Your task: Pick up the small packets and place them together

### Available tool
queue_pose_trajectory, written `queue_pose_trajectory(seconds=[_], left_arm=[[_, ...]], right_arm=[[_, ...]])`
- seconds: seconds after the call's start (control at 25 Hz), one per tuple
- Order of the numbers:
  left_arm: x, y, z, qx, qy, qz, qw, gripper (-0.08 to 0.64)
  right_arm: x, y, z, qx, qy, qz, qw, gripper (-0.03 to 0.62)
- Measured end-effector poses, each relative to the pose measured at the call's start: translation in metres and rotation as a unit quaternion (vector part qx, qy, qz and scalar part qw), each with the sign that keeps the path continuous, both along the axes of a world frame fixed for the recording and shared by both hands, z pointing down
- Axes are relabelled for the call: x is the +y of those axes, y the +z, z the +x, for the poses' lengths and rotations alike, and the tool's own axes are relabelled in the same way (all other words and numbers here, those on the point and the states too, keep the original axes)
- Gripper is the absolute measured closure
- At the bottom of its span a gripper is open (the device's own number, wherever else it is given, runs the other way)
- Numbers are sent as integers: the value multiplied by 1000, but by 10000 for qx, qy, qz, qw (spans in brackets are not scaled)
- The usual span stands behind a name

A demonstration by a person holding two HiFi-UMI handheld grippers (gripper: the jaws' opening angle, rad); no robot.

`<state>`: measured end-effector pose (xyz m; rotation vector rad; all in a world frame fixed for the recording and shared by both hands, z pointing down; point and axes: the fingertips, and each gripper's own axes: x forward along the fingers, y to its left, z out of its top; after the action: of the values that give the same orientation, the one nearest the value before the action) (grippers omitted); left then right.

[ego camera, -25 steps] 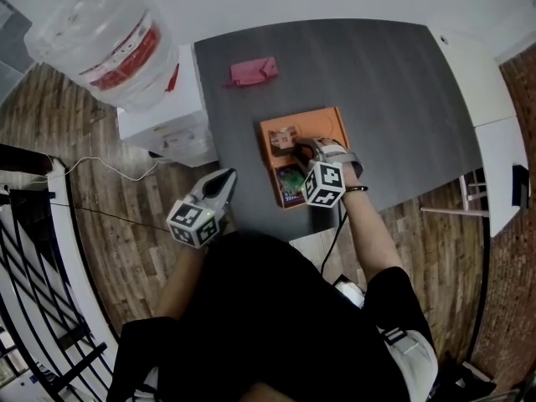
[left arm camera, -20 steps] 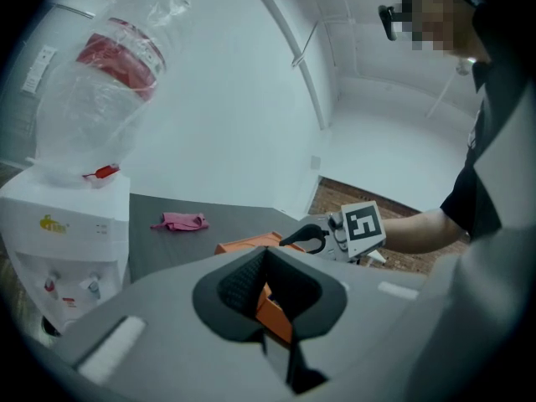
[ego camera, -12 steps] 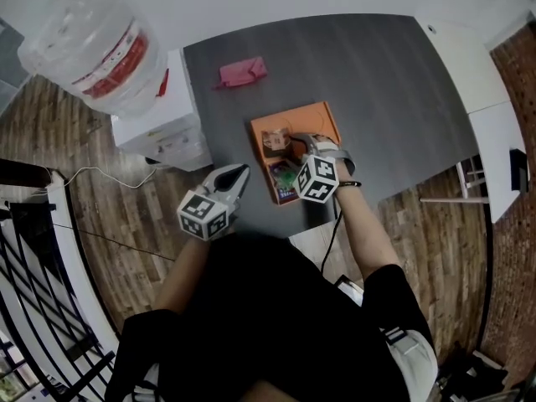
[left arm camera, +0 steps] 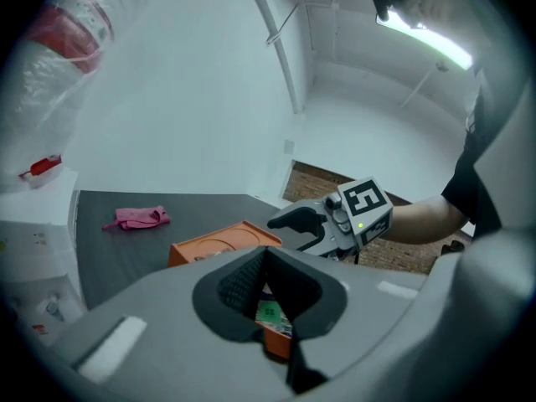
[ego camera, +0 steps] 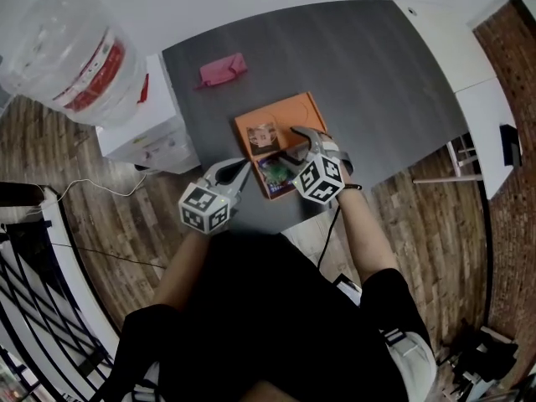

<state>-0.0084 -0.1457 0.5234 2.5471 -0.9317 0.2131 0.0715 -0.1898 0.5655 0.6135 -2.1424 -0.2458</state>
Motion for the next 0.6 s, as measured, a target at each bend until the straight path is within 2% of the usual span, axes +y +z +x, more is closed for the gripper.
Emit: queue_pose_trajectory(seconds=[0.16, 0.28, 0.48, 0.6], left_arm=[[1, 1, 16, -2, 239, 8, 9997, 560], [5, 3, 27, 12, 394, -11, 9992, 560], [10, 9, 51, 65, 577, -228, 9981, 560], [14, 12, 75, -59, 854, -268, 9960, 560]], right_arm=[[20, -11, 27, -138, 318, 204, 9992, 329], [38, -16, 54, -372, 798, 244, 9958, 397], [70, -6, 87, -502, 1399, 24, 9889, 410], [83, -1, 95, -537, 1597, -27, 9857, 418]])
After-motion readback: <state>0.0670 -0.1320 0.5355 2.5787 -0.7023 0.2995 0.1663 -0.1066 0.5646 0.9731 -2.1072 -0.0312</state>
